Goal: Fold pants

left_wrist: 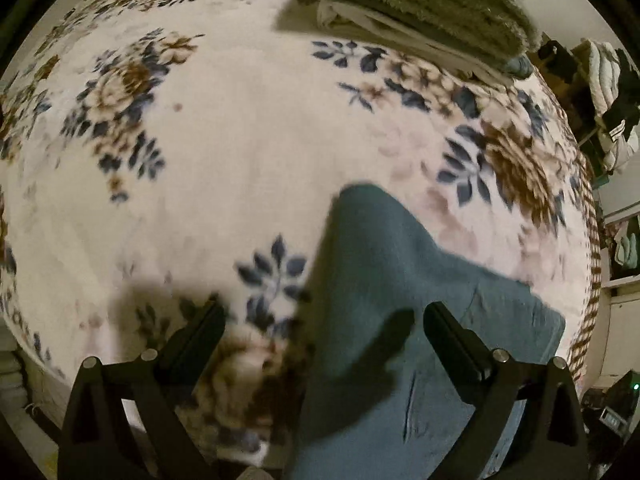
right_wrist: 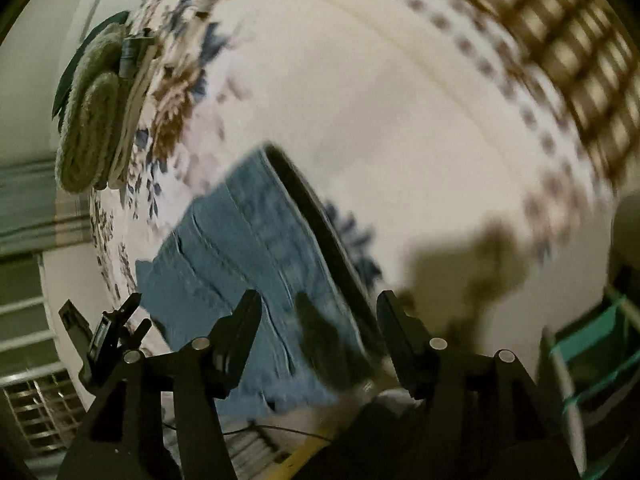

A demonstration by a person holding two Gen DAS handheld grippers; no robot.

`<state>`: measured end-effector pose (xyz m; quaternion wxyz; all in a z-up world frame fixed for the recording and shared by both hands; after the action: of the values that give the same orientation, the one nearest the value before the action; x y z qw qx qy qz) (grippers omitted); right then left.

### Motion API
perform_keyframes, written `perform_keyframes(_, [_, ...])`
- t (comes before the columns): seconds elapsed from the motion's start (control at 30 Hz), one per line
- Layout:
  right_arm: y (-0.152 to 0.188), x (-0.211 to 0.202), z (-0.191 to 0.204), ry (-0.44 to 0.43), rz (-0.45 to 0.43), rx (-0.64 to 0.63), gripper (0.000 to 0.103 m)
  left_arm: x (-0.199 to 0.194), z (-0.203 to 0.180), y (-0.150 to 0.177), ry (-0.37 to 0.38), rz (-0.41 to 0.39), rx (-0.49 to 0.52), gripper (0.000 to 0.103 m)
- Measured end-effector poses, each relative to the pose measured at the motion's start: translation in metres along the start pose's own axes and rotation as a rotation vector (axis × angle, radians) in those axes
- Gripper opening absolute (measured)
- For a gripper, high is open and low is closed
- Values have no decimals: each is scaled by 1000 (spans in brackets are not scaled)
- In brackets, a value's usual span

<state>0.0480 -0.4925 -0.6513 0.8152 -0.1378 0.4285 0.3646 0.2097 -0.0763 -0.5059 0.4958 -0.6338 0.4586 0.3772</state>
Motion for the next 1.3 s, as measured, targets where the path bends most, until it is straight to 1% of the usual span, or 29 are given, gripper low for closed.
perform_keyframes(0.07, [23,8,-11,-40,13,82,63,-2,1,13,1,9,-8,102])
perform_keyframes(0.13, [44,19,-22,-96,33,153,63,4,8,25,0,37,-20,102])
perform_keyframes(0.2, [58,41,-25,-170,59,199,63,15,12,36,-1,75,-40,102])
perform_keyframes(0.27, [62,61,-25,-230,50,228,63,25,18,47,2,102,-55,102])
perform_keyframes(0.3, [63,69,-25,-258,33,239,57,27,20,51,8,104,-58,102])
perform_keyframes(0.33, [63,76,-24,-262,2,240,51,28,21,53,10,106,-59,102])
perform_keyframes(0.4, [60,83,-14,-219,-28,192,39,29,23,56,16,101,-54,102])
perform_keyframes(0.43, [61,80,-10,-210,-42,171,36,28,24,58,18,101,-48,102])
perform_keyframes(0.5, [60,74,-1,-193,-59,126,26,28,24,59,30,105,-50,102])
perform_keyframes(0.6, [58,58,19,-151,-95,29,22,26,23,64,44,111,-50,102])
perform_keyframes(0.73, [50,37,58,-92,-180,-119,21,19,26,75,63,110,-45,102])
perform_keyframes(0.77, [50,39,61,-64,-178,-142,21,20,26,76,57,110,-42,102])
perform_keyframes(0.8, [49,48,59,-36,-145,-144,21,20,29,75,51,111,-41,102])
perform_keyframes(0.83, [47,55,53,-25,-117,-131,22,21,31,76,50,116,-44,102])
perform_keyframes(0.87, [47,64,45,-26,-87,-105,25,23,32,75,53,122,-54,102])
perform_keyframes(0.93, [48,68,36,-77,-66,-52,36,20,37,75,69,128,-69,102])
perform_keyframes(0.97, [50,68,35,-120,-66,-34,48,19,38,76,78,130,-68,102])
perform_keyframes(1.0, [52,67,35,-158,-82,-35,67,19,40,77,96,135,-71,102])
perform_keyframes(1.03, [55,68,38,-190,-94,-43,76,20,42,79,139,146,-82,102])
perform_keyframes(1.07, [59,72,41,-224,-86,-54,87,21,42,82,192,157,-98,102])
perform_keyframes(1.1, [61,81,43,-234,-64,-63,88,23,42,84,236,166,-108,102])
perform_keyframes(1.17, [63,100,48,-228,-25,-68,88,29,39,88,297,191,-108,102])
perform_keyframes(1.23, [58,117,53,-245,-21,-69,88,36,35,91,305,203,-95,102])
perform_keyframes(1.3, [56,129,63,-256,-61,-97,89,44,34,94,300,216,-89,102])
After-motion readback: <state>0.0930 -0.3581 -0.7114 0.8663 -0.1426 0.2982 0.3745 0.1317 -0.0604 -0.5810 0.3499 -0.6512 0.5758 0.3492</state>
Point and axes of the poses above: each gripper's, at about its wrist camera, not at the fingertips, and x roughly the way its jaws point, z to its left, y to its underside, the point moved 2 cm from there along x, roughly the way its jaws point, and after that the axes turned 3 degrees about -x, right-handed, at the moved point
